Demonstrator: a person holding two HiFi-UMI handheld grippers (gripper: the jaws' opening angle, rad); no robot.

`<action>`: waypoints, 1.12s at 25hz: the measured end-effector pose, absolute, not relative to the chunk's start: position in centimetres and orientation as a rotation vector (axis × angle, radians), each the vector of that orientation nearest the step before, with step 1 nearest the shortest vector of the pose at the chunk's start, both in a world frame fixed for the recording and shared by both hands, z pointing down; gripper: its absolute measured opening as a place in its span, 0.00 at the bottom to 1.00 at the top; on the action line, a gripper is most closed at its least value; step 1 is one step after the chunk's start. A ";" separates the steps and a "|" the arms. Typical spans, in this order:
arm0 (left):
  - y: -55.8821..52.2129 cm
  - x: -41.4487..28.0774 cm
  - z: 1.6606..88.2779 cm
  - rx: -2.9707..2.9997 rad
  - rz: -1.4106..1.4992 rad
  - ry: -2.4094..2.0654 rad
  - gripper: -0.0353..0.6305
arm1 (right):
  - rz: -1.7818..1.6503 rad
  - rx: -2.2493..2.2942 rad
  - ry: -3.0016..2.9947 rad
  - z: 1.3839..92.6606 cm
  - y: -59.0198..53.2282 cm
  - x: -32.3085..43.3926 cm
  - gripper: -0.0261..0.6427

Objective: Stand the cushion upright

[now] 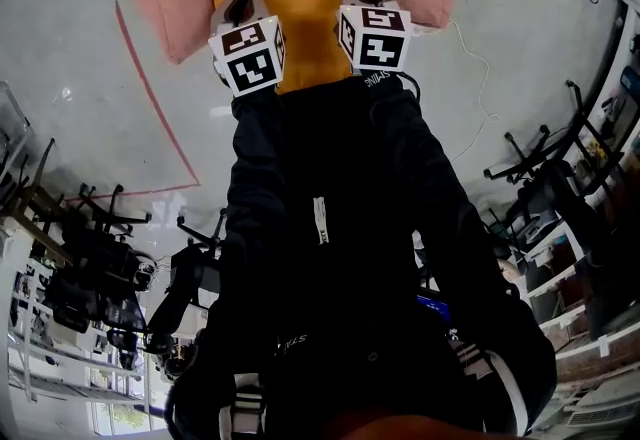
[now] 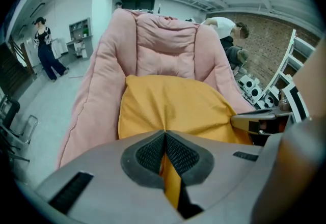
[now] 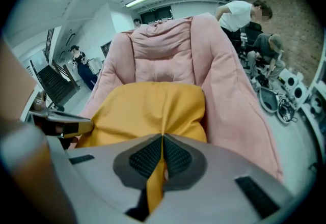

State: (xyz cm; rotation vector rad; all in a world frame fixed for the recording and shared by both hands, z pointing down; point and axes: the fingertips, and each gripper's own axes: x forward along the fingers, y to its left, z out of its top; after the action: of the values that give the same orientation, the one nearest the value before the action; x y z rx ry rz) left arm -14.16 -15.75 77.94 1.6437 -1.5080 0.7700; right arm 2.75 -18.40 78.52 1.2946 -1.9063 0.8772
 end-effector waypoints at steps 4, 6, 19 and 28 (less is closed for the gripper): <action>-14.9 -14.7 75.4 1.641 0.731 -1.509 0.06 | 0.854 1.318 -1.926 75.3 -17.9 2.3 0.06; -14.7 -14.4 73.9 1.643 0.718 -1.510 0.06 | 0.835 1.325 -1.937 73.6 -17.9 2.5 0.06; -21.5 -14.6 63.6 1.711 0.620 -1.588 0.06 | 0.738 1.437 -2.009 63.0 -24.5 2.5 0.06; -29.3 -16.1 57.7 1.781 0.545 -1.671 0.06 | 0.657 1.513 -2.078 57.1 -32.1 1.0 0.06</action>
State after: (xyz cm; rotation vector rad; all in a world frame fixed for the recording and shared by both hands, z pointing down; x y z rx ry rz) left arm -16.10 -29.30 57.69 1.7806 -1.6705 0.5446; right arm 1.02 -32.13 57.08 1.5130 -2.0781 0.6574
